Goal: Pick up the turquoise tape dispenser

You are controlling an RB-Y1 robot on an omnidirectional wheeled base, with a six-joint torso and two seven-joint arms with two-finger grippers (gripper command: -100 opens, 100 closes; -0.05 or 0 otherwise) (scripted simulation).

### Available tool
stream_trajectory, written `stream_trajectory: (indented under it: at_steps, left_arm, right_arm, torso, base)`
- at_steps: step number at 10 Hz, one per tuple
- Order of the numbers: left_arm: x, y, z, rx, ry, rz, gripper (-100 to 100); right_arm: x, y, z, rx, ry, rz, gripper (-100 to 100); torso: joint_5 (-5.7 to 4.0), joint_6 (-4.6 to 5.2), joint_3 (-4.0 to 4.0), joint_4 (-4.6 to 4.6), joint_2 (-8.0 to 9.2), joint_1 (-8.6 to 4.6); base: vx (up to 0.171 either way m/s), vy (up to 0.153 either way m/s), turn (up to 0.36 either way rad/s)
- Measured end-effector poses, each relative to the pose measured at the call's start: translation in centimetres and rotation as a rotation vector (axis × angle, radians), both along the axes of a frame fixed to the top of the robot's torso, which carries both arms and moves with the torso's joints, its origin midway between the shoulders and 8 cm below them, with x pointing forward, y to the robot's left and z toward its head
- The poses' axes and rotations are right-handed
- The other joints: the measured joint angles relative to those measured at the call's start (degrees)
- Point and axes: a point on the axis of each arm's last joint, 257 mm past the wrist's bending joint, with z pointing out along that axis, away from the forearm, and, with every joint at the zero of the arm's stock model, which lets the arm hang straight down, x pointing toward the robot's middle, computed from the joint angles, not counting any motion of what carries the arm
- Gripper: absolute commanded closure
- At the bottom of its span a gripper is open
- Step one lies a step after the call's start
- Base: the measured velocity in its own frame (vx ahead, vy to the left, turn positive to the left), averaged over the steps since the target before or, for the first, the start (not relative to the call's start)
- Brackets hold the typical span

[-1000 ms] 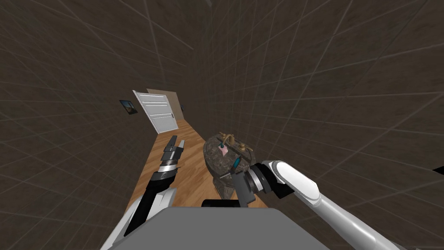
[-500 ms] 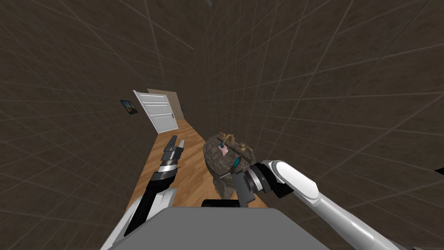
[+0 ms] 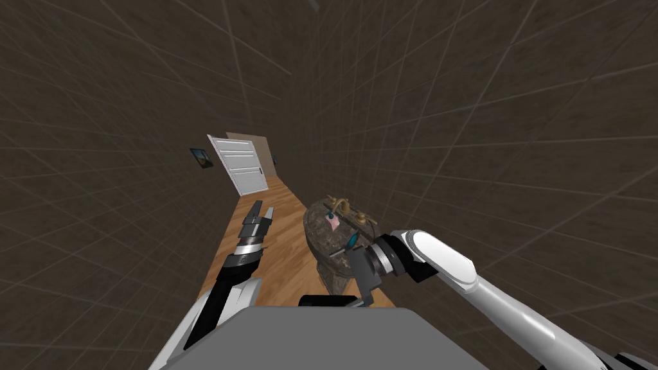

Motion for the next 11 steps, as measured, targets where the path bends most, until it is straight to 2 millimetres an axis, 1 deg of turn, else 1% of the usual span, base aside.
stream_trajectory:
  at_steps: [4,5,6,7,8,9,10,11]
  left_arm:
    - [0.0,0.0,0.0,0.000,0.000,0.000,0]
    - [0.0,0.0,0.0,0.000,0.000,0.000,0]
    - [0.0,0.0,0.0,0.000,0.000,0.000,0]
    - [0.0,0.0,0.0,0.000,0.000,0.000,0]
    - [0.0,0.0,0.0,0.000,0.000,0.000,0]
    - [0.0,0.0,0.0,0.000,0.000,0.000,0]
    - [0.0,0.0,0.0,0.000,0.000,0.000,0]
    - [0.0,0.0,0.0,0.000,0.000,0.000,0]
  right_arm:
    - [1.9,-1.8,2.5,-0.051,0.021,-0.030,-100]
    - [2.9,-2.2,3.5,-0.065,0.018,-0.040,-100]
    - [3.1,-2.6,4.1,-0.073,0.031,-0.051,-100]
    - [4.0,-3.2,5.3,-0.087,0.031,-0.063,-100]
    - [4.1,-3.7,5.9,-0.095,0.042,-0.075,-100]
    - [4.6,-4.2,7.4,-0.106,0.034,-0.086,-100]
    - [4.9,-4.6,8.4,-0.110,0.043,-0.100,-100]
    - [4.9,-4.7,8.8,-0.112,0.054,-0.108,-100]
  torso:
    - [-0.01,0.02,0.00,0.00,0.00,0.00]
    - [0.00,-0.02,0.00,0.00,0.00,0.00]
    - [-0.01,0.03,0.01,0.00,0.01,-0.01]
    - [0.00,-0.01,0.01,0.00,0.02,-0.02]
    - [-0.02,0.03,0.02,0.01,0.03,-0.03]
    - [-0.01,-0.02,0.03,0.01,0.05,-0.04]
    - [-0.02,0.04,0.02,0.01,0.03,-0.02]
    - [-0.01,0.04,0.00,0.00,0.00,0.03]
  base:
    - [-0.014,-0.012,0.111]
    - [-0.012,-0.014,0.092]
    - [-0.022,-0.017,0.160]
    - [-0.015,-0.018,0.109]
    - [-0.028,-0.025,0.197]
    - [-0.015,-0.016,0.106]
    - [0.000,0.000,0.000]
    - [-0.026,-0.017,0.176]
